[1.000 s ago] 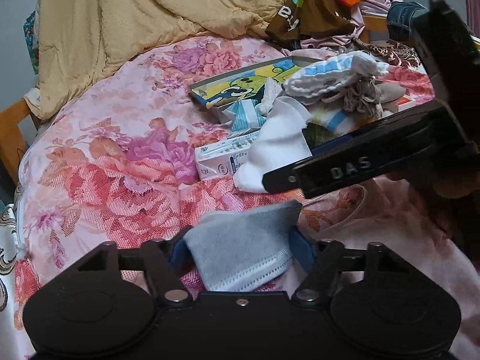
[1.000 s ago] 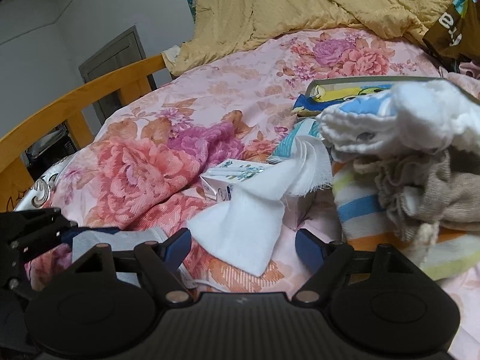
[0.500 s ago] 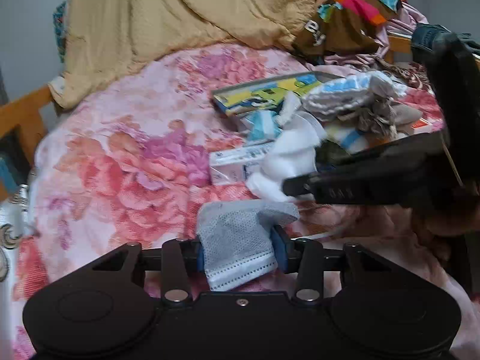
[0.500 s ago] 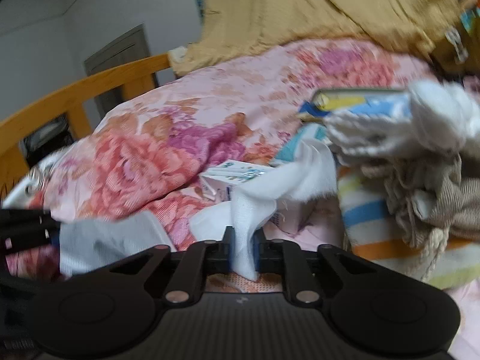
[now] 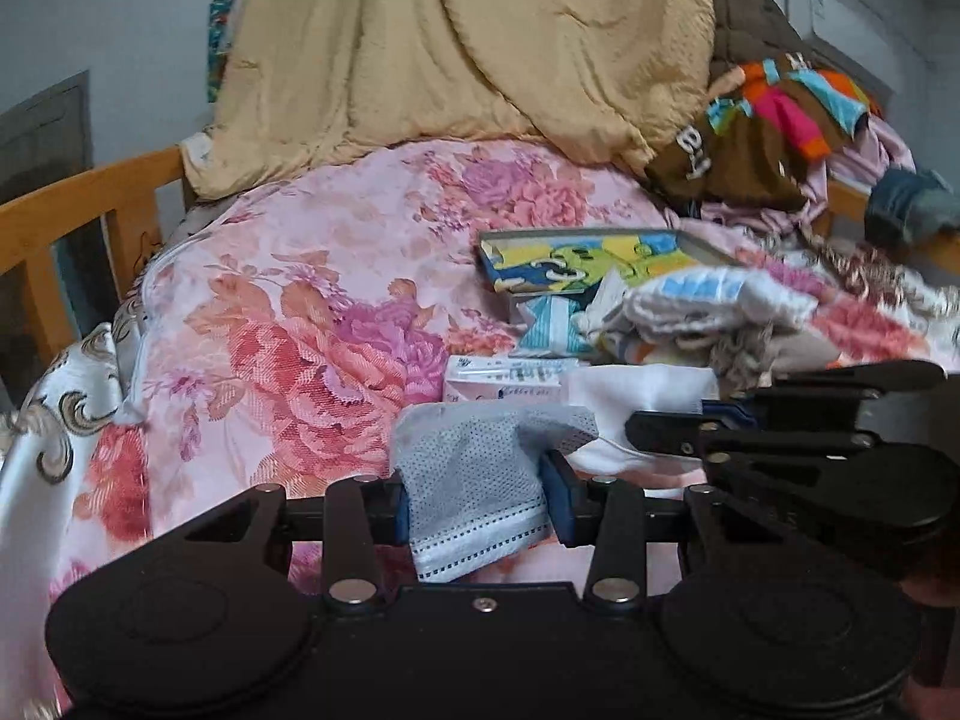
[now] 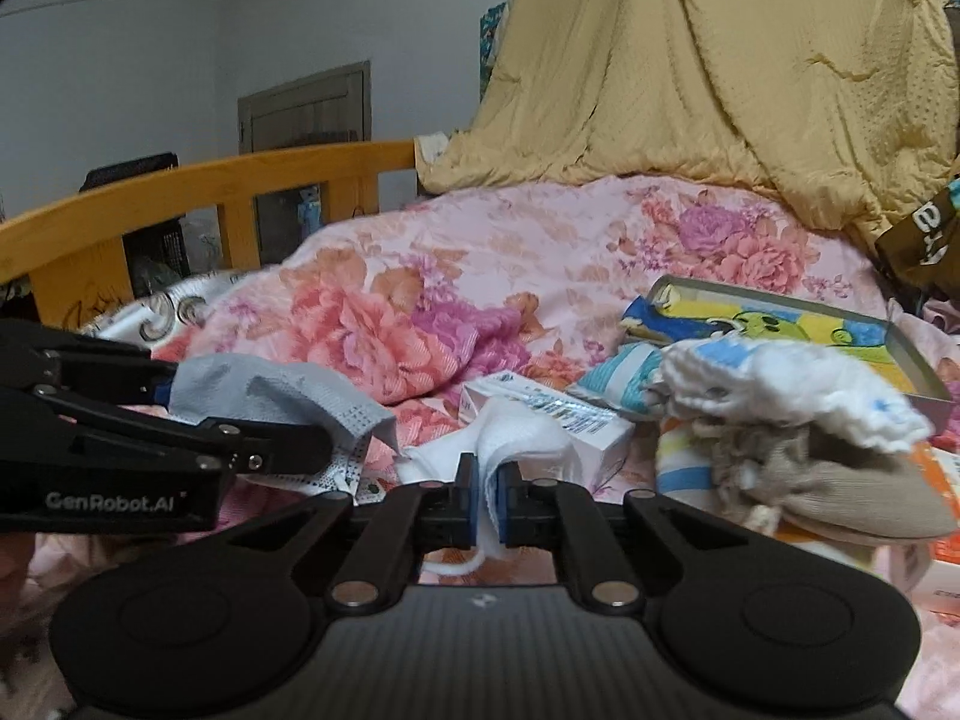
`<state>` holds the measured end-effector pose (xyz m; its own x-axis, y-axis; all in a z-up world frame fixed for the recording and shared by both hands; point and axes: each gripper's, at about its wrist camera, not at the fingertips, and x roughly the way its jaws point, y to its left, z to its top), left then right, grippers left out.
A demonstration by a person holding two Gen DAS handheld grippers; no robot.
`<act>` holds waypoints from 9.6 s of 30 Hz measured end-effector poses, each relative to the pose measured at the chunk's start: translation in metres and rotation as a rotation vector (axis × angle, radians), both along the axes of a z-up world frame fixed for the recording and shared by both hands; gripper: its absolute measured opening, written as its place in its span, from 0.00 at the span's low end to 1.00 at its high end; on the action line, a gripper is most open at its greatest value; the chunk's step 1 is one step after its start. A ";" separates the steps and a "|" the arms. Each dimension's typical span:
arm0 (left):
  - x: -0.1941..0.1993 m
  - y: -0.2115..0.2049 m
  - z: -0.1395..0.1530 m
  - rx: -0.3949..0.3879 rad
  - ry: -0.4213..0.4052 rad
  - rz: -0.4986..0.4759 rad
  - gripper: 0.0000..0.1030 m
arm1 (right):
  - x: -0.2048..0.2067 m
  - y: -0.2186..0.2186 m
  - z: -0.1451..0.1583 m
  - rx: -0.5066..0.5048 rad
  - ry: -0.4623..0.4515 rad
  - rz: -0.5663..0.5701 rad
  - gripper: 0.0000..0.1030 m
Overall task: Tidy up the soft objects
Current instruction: 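Carry the grey mask and white cloth into the metal tray and release both, then move both tools back over the pile toward the white fluffy bundle and beige pouch, then grasp the white fluffy bundle with the left tool while the right tool grasps the beige pouch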
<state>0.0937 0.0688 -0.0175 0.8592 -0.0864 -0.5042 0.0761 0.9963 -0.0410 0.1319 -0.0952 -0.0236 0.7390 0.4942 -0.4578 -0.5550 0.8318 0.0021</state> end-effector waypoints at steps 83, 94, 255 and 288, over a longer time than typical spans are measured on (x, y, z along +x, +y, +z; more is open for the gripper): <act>0.400 -0.126 -0.032 -0.099 0.323 0.102 0.46 | 0.326 -0.187 -0.018 0.426 0.231 -0.341 0.08; 0.393 -0.119 -0.031 -0.107 0.316 0.136 0.60 | 0.329 -0.186 -0.027 0.399 0.291 -0.357 0.13; 0.179 -0.144 0.029 -0.066 0.126 -0.404 0.99 | 0.091 -0.136 0.001 -0.034 -0.022 -0.085 1.00; 0.171 -0.113 0.012 -0.227 0.181 -0.248 0.36 | 0.103 -0.126 -0.016 -0.046 0.051 -0.011 0.98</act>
<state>0.2643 -0.0444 -0.0053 0.6968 -0.4074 -0.5904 0.2851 0.9126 -0.2932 0.2346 -0.2217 -0.0392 0.7192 0.4641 -0.5171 -0.5464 0.8375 -0.0083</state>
